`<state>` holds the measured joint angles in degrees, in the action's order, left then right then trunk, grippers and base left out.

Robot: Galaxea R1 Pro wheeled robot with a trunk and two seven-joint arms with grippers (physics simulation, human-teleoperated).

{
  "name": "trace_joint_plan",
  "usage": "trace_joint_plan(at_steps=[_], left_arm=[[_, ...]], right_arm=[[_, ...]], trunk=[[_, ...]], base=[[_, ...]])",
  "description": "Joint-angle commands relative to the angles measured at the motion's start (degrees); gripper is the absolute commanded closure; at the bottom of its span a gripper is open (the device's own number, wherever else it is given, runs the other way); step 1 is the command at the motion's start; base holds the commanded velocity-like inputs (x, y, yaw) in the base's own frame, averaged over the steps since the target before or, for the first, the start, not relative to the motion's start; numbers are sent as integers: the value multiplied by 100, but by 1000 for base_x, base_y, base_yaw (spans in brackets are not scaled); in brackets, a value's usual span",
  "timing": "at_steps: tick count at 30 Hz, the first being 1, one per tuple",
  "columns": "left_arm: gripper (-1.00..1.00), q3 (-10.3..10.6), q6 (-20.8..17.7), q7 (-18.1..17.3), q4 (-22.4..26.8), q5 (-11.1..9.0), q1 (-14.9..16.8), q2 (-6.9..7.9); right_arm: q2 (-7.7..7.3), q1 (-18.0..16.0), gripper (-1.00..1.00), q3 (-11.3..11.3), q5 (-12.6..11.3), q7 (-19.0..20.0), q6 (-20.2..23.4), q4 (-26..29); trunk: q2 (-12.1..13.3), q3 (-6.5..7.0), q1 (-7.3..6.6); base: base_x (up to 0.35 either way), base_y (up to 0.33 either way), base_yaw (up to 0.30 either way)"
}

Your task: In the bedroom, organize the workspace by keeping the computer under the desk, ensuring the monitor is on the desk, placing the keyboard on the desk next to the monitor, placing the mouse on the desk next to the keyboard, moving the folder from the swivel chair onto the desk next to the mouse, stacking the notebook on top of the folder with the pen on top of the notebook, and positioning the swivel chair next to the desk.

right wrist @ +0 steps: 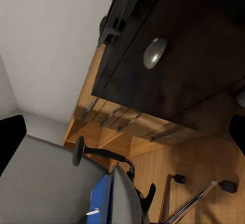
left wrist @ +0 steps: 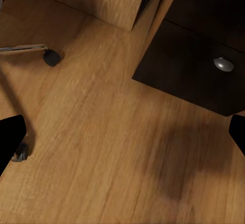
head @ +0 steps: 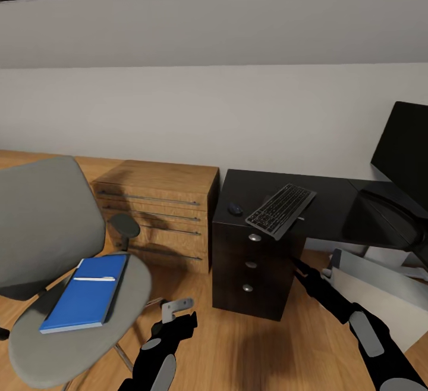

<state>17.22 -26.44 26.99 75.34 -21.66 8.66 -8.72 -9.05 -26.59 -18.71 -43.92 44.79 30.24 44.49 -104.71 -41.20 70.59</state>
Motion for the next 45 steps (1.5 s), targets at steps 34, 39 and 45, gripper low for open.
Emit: trace_joint_plan(at_steps=[34, 39, 45], left_arm=[[-100, 9, 25, 78, -2, -48, 4, 3], [-100, 10, 25, 72, -2, -47, 4, 6], [-100, 10, 25, 70, -2, -49, 4, 7]], right_arm=[[53, -4, -100, -10, -68, -627, -12, -37], [117, -4, -100, -13, -69, -671, 9, -37], [160, -4, -100, -18, -77, -872, 27, -37]], trunk=[[238, 102, -132], [238, 102, -132], [238, 102, -132]], base=[[43, 0, 0], [0, 0, 0], [0, 0, 0]])
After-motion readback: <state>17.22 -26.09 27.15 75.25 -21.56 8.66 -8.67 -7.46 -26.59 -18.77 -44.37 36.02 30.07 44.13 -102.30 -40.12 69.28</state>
